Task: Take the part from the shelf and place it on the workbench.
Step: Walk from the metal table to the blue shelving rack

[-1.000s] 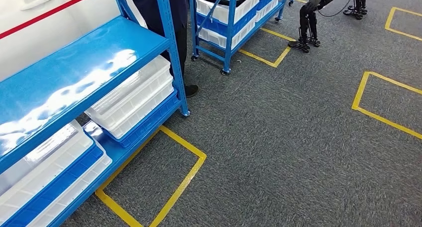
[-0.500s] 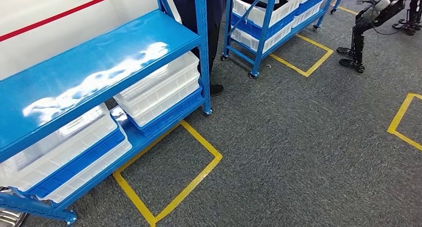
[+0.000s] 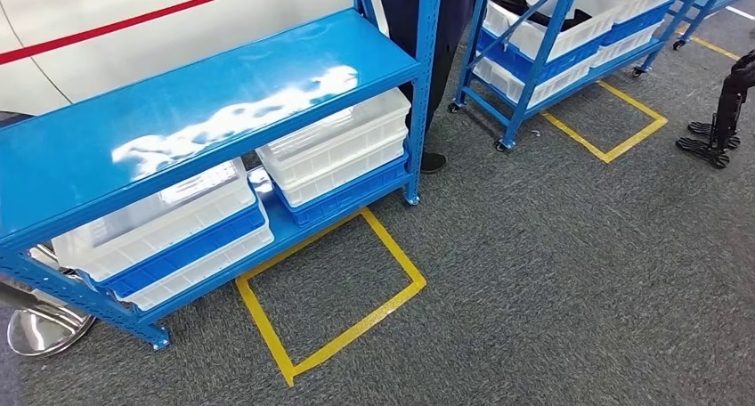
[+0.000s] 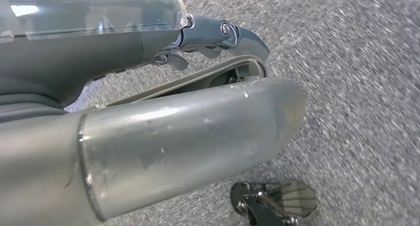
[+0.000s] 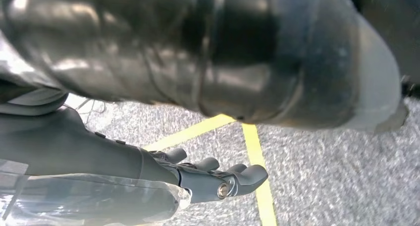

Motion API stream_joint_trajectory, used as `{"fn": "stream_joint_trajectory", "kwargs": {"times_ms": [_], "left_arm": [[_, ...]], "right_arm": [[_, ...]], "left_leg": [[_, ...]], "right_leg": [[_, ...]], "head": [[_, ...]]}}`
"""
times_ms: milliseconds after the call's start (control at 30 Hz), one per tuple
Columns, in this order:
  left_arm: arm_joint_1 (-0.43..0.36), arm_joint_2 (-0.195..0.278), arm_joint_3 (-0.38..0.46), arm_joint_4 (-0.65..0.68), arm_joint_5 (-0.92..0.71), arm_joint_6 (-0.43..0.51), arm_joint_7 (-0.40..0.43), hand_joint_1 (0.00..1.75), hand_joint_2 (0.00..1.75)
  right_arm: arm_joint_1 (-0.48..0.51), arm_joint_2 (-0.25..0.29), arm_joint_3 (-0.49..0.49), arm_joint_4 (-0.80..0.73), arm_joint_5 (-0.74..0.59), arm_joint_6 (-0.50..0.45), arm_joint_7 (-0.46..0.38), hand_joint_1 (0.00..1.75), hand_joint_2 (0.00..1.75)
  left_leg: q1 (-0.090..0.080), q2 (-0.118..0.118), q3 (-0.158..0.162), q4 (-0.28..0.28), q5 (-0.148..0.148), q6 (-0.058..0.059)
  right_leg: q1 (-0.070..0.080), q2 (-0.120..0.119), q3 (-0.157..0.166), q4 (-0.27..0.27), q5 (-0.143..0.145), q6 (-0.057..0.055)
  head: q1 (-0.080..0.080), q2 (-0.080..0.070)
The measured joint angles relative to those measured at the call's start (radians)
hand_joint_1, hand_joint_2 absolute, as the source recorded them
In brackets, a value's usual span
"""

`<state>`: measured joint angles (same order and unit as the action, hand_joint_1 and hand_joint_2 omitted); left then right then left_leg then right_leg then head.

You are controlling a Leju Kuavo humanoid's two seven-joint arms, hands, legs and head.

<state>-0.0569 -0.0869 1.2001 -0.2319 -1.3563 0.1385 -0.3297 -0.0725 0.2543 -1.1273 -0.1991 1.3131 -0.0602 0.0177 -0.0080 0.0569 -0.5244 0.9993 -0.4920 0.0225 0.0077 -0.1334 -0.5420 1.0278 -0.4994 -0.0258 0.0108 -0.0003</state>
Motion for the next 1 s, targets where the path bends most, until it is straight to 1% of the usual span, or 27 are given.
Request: {"fn": "stream_joint_trajectory", "kwargs": {"times_ms": [33, 67, 100, 133, 167, 200, 233, 267, 300, 333, 367, 400, 433, 467, 500, 533, 600, 667, 700, 733, 767, 800, 833, 867, 900, 933, 1000], "left_arm": [[0.002, -0.002, 0.000, 0.000, -0.001, 0.000, 0.000, 0.00, 0.00], [0.003, -0.005, 0.000, 0.000, -0.002, 0.000, 0.001, 0.00, 0.00], [0.002, -0.008, 0.000, 0.000, -0.004, 0.000, 0.002, 0.00, 0.00], [0.000, -0.011, 0.000, 0.000, -0.005, -0.001, 0.003, 0.00, 0.00], [-0.002, -0.013, 0.000, 0.000, -0.006, -0.001, 0.003, 0.00, 0.00], [-0.003, -0.014, 0.000, 0.000, -0.007, -0.001, 0.004, 0.00, 0.00], [-0.002, -0.015, 0.000, 0.000, -0.008, -0.001, 0.004, 0.00, 0.00], [-0.001, -0.016, 0.000, 0.000, -0.009, -0.002, 0.004, 0.00, 0.00], [0.000, -0.018, 0.000, 0.000, -0.009, -0.002, 0.005, 0.00, 0.00], [0.001, -0.019, 0.000, 0.000, -0.010, -0.002, 0.006, 0.00, 0.00], [0.000, -0.021, 0.000, 0.000, -0.010, -0.002, 0.006, 0.00, 0.00], [-0.002, -0.022, 0.000, 0.000, -0.010, -0.002, 0.006, 0.00, 0.00], [-0.003, -0.022, -0.001, 0.000, -0.010, -0.002, 0.006, 0.00, 0.00], [-0.003, -0.022, -0.001, 0.000, -0.010, -0.002, 0.006, 0.00, 0.00], [-0.001, -0.022, -0.001, 0.000, -0.010, -0.003, 0.006, 0.00, 0.00], [0.001, -0.022, -0.001, 0.000, -0.010, -0.003, 0.006, 0.00, 0.00], [0.003, -0.023, -0.001, 0.000, -0.010, -0.003, 0.004, 0.00, 0.00], [0.000, -0.024, -0.001, 0.000, -0.010, -0.003, -0.001, 0.00, 0.00], [-0.001, -0.024, -0.001, 0.000, -0.009, -0.003, -0.004, 0.00, 0.00], [-0.002, -0.024, -0.001, 0.000, -0.009, -0.003, -0.008, 0.00, 0.00], [-0.001, -0.024, -0.001, 0.000, -0.008, -0.003, -0.012, 0.00, 0.00], [0.001, -0.024, 0.000, 0.000, -0.007, -0.003, -0.015, 0.00, 0.00], [0.003, -0.024, 0.000, 0.000, -0.007, -0.003, -0.019, 0.00, 0.00], [0.003, -0.024, 0.000, 0.000, -0.006, -0.005, -0.022, 0.00, 0.00], [0.003, -0.023, 0.000, 0.000, -0.006, -0.007, -0.024, 0.00, 0.00], [0.001, -0.023, 0.000, 0.000, -0.006, -0.009, -0.026, 0.00, 0.00], [-0.001, -0.021, 0.000, -0.001, -0.006, -0.012, -0.027, 0.00, 0.00]], "right_arm": [[-0.001, 0.000, 0.000, 0.000, -0.001, 0.000, 0.000, 0.00, 0.00], [-0.001, -0.001, 0.000, 0.000, -0.002, 0.000, 0.001, 0.00, 0.00], [-0.001, -0.001, -0.001, 0.000, -0.003, 0.000, 0.002, 0.00, 0.00], [0.001, -0.002, -0.002, 0.000, -0.004, 0.000, 0.003, 0.00, 0.00], [0.002, -0.003, -0.003, 0.000, -0.005, -0.001, 0.004, 0.00, 0.00], [0.003, -0.004, -0.004, 0.000, -0.005, -0.001, 0.006, 0.00, 0.00], [0.004, -0.006, -0.005, 0.000, -0.005, -0.001, 0.009, 0.00, 0.00], [0.004, -0.007, -0.006, 0.000, -0.005, -0.001, 0.011, 0.00, 0.00], [0.004, -0.008, -0.006, 0.000, -0.005, -0.001, 0.012, 0.00, 0.00], [0.005, -0.009, -0.006, 0.000, -0.005, -0.001, 0.013, 0.00, 0.00], [0.007, -0.010, -0.006, 0.000, -0.005, -0.001, 0.014, 0.00, 0.00], [0.007, -0.010, -0.006, 0.000, -0.005, -0.001, 0.014, 0.00, 0.00], [0.007, -0.010, -0.006, 0.000, -0.005, -0.001, 0.014, 0.00, 0.00], [0.006, -0.010, -0.006, 0.000, -0.005, -0.001, 0.014, 0.00, 0.00], [0.004, -0.010, -0.006, 0.000, -0.005, -0.001, 0.014, 0.00, 0.00], [0.004, -0.010, -0.006, 0.000, -0.006, -0.002, 0.014, 0.00, 0.00], [0.005, -0.010, -0.007, 0.000, -0.008, -0.014, 0.012, 0.00, 0.00], [0.008, -0.010, -0.008, 0.000, -0.010, -0.036, 0.011, 0.00, 0.00], [0.009, -0.010, -0.009, 0.000, -0.012, -0.043, 0.011, 0.00, 0.00], [0.010, -0.010, -0.010, 0.000, -0.014, -0.047, 0.011, 0.00, 0.00], [0.010, -0.010, -0.012, 0.000, -0.017, -0.049, 0.011, 0.00, 0.00], [0.009, -0.011, -0.015, 0.000, -0.020, -0.049, 0.011, 0.00, 0.00], [0.009, -0.011, -0.017, 0.000, -0.022, -0.050, 0.011, 0.00, 0.00], [0.008, -0.011, -0.019, 0.000, -0.024, -0.050, 0.011, 0.00, 0.00], [0.008, -0.010, -0.021, 0.000, -0.025, -0.049, 0.011, 0.00, 0.00], [0.008, -0.010, -0.022, 0.000, -0.026, -0.049, 0.011, 0.00, 0.00], [0.007, -0.009, -0.023, 0.000, -0.026, -0.047, 0.011, 0.00, 0.00]], "left_leg": [[0.003, -0.010, 0.003, -0.007, 0.006, 0.003], [0.007, -0.021, 0.006, -0.015, 0.014, 0.006], [0.011, -0.032, 0.007, -0.023, 0.021, 0.010], [0.013, -0.043, 0.006, -0.026, 0.027, 0.012], [0.014, -0.054, 0.002, -0.025, 0.029, 0.015], [0.014, -0.067, -0.001, -0.024, 0.030, 0.016], [0.015, -0.079, -0.004, -0.021, 0.031, 0.015], [0.016, -0.093, -0.005, -0.018, 0.030, 0.014], [0.018, -0.107, -0.006, -0.013, 0.029, 0.011], [0.020, -0.121, -0.007, -0.007, 0.026, 0.007], [0.020, -0.134, -0.011, 0.002, 0.022, 0.001], [0.020, -0.147, -0.016, 0.009, 0.019, -0.007], [0.020, -0.157, -0.021, 0.014, 0.018, -0.014], [0.021, -0.166, -0.027, 0.016, 0.019, -0.021], [0.023, -0.176, -0.030, 0.015, 0.021, -0.028], [0.025, -0.175, -0.033, 0.016, 0.020, -0.033], [0.025, -0.137, -0.050, 0.051, -0.005, -0.042], [0.024, -0.085, -0.102, 0.164, -0.068, -0.047], [0.024, -0.073, -0.134, 0.231, -0.099, -0.049], [0.024, -0.067, -0.160, 0.287, -0.118, -0.050], [0.024, -0.065, -0.169, 0.308, -0.117, -0.049], [0.024, -0.064, -0.159, 0.290, -0.098, -0.047], [0.023, -0.063, -0.130, 0.235, -0.064, -0.043], [0.020, -0.060, -0.090, 0.158, -0.030, -0.036], [0.017, -0.054, -0.054, 0.091, -0.010, -0.027], [0.012, -0.048, -0.028, 0.040, -0.003, -0.020], [0.004, -0.043, -0.009, 0.004, -0.017, -0.008]], "right_leg": [[-0.002, 0.009, 0.002, 0.003, -0.003, 0.006], [-0.003, 0.033, -0.002, 0.015, -0.014, 0.013], [-0.006, 0.065, -0.015, 0.047, -0.037, 0.019], [-0.010, 0.100, -0.040, 0.099, -0.069, 0.025], [-0.013, 0.120, -0.071, 0.162, -0.102, 0.030], [-0.015, 0.127, -0.101, 0.222, -0.127, 0.034], [-0.017, 0.129, -0.118, 0.259, -0.133, 0.037], [-0.020, 0.130, -0.118, 0.259, -0.118, 0.040], [-0.024, 0.134, -0.100, 0.222, -0.087, 0.043], [-0.029, 0.147, -0.070, 0.158, -0.049, 0.045], [-0.032, 0.170, -0.040, 0.095, -0.024, 0.046], [-0.035, 0.188, -0.019, 0.049, -0.008, 0.045], [-0.035, 0.201, -0.010, 0.025, -0.005, 0.041], [-0.032, 0.202, -0.009, 0.022, -0.009, 0.035], [-0.031, 0.191, -0.010, 0.022, -0.007, 0.027], [-0.031, 0.180, -0.009, 0.019, -0.005, 0.020], [-0.032, 0.161, -0.007, 0.012, -0.001, 0.004], [-0.028, 0.140, -0.007, 0.008, 0.000, -0.006], [-0.025, 0.131, -0.008, 0.009, -0.001, -0.007], [-0.023, 0.122, -0.009, 0.009, -0.001, -0.008], [-0.021, 0.116, -0.009, 0.009, -0.002, -0.009], [-0.020, 0.112, -0.008, 0.009, -0.003, -0.009], [-0.019, 0.108, -0.006, 0.009, -0.007, -0.008], [-0.018, 0.106, -0.003, 0.009, -0.011, -0.007], [-0.017, 0.102, 0.001, 0.008, -0.016, -0.004], [-0.018, 0.100, 0.005, 0.007, -0.022, 0.002], [-0.022, 0.096, 0.014, 0.007, -0.022, 0.019]], "head": [[0.000, 0.000], [0.000, 0.000], [0.000, 0.000], [0.001, 0.000], [0.000, 0.000], [0.001, 0.000], [0.000, 0.000], [0.000, 0.000], [0.000, 0.000], [0.000, 0.000], [0.001, 0.000], [0.000, 0.000], [0.000, 0.000], [0.000, 0.000], [0.000, 0.000], [0.000, 0.000], [-0.001, 0.000], [-0.002, 0.000], [-0.002, 0.000], [-0.002, 0.000], [-0.002, 0.000], [-0.002, 0.000], [-0.002, 0.000], [-0.002, 0.000], [-0.001, 0.000], [-0.001, 0.000], [-0.002, 0.000]]}}
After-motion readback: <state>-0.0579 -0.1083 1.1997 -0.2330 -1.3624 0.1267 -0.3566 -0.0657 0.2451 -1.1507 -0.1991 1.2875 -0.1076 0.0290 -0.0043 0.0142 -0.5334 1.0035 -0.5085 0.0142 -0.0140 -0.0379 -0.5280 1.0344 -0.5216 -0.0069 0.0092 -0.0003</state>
